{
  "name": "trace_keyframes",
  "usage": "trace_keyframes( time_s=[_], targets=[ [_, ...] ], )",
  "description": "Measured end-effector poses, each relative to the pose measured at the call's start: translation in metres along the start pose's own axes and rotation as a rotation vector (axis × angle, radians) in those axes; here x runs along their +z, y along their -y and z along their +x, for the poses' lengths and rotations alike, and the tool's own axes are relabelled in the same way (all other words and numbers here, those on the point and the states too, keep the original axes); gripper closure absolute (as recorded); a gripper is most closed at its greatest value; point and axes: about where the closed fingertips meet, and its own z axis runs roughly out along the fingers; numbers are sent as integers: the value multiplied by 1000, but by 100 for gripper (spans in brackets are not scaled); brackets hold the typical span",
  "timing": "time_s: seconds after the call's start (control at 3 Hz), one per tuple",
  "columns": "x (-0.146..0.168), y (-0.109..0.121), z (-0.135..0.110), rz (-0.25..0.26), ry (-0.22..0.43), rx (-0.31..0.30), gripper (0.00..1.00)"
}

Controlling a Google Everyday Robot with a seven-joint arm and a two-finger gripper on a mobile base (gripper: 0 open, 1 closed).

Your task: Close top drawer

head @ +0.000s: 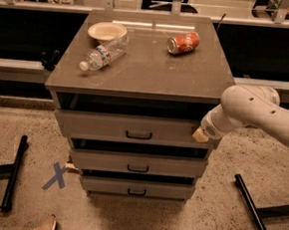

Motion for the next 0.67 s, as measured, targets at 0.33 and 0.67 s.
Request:
trace_keyframes(
  time_s=[0.33,0.67],
  targets=[
    [0,0,-1,0,1,0,100],
    [-15,-11,9,6,11,2,100]
  ],
)
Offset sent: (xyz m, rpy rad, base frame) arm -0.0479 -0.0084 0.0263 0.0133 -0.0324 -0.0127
